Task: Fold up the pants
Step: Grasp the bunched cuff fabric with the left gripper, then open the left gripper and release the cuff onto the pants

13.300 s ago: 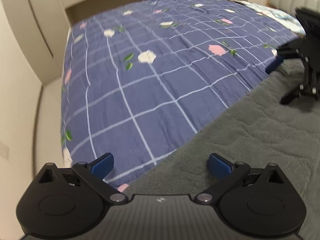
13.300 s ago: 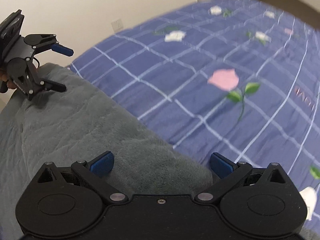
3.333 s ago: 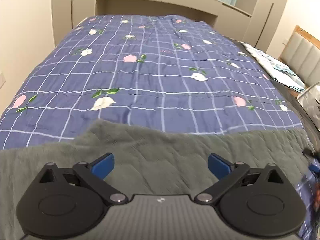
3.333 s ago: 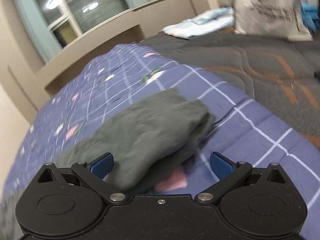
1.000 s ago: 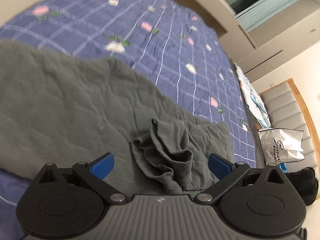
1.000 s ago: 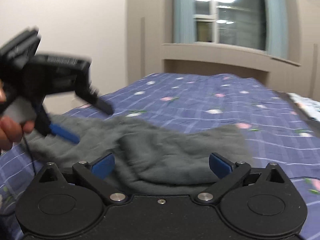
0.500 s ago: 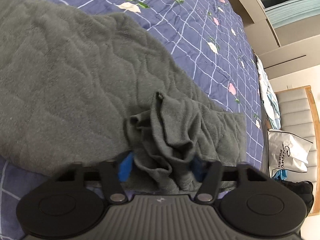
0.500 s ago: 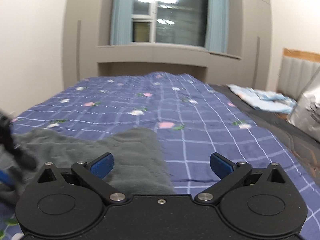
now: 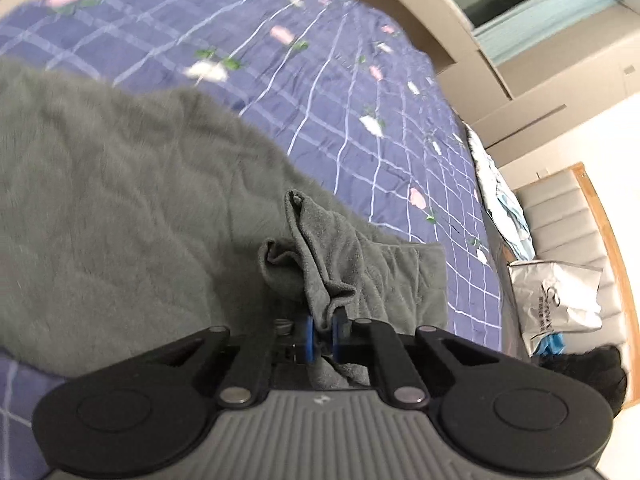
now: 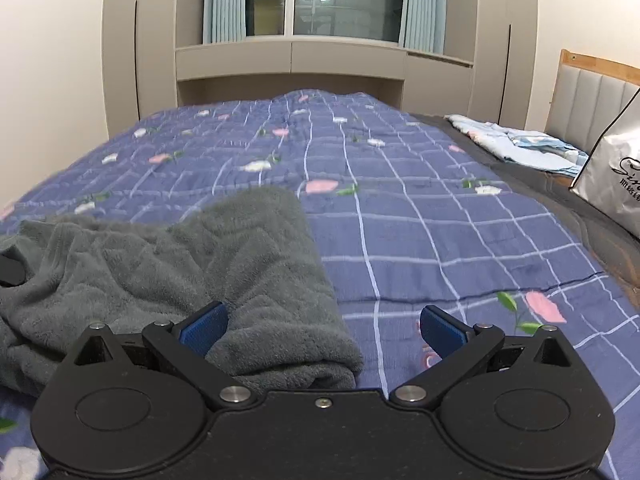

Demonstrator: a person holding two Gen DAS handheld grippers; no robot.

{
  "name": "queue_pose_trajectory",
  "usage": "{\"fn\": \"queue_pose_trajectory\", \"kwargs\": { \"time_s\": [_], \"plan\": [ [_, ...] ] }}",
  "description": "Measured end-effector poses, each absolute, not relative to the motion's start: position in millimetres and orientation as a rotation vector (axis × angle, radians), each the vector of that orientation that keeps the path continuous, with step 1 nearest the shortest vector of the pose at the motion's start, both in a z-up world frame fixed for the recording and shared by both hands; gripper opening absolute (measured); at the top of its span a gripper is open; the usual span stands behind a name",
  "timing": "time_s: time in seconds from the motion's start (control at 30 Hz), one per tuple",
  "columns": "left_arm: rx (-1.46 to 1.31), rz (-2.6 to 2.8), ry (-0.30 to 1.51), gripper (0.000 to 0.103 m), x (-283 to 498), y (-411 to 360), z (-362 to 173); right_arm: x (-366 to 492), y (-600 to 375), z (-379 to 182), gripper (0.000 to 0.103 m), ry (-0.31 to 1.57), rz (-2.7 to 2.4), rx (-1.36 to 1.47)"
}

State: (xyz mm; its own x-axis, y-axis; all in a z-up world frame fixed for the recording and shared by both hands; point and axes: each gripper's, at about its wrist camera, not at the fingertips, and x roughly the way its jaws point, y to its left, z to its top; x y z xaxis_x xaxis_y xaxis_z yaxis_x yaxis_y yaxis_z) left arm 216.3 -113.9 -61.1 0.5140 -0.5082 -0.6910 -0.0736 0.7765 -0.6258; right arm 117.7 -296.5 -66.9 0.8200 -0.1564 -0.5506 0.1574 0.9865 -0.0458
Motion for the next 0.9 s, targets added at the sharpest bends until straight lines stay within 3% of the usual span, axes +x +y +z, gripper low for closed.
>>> {"fn": "queue_pose_trajectory", "kwargs": {
  "time_s": [0.2, 0.3, 0.6, 0.9],
  "plan": [
    [-0.64, -0.247, 1.038, 0.007, 213, -106, -74, 138, -293, -52, 0.102, 0.557, -0.152, -0.064],
    [-0.636, -0.237, 1.055, 0.007, 212, -106, -79, 156, -294, -63, 0.102, 0.635, -0.147, -0.076],
    [-0.579, -0.276, 0.94, 0.006, 202, -100, -40, 148, -279, -47, 0.102, 0.607, -0.13, -0.092],
    [-0.56, -0.261, 0.916, 0.006, 179, -46, -25, 132, -231, -17, 0.103, 0.556, -0.015, -0.119]
  ]
}}
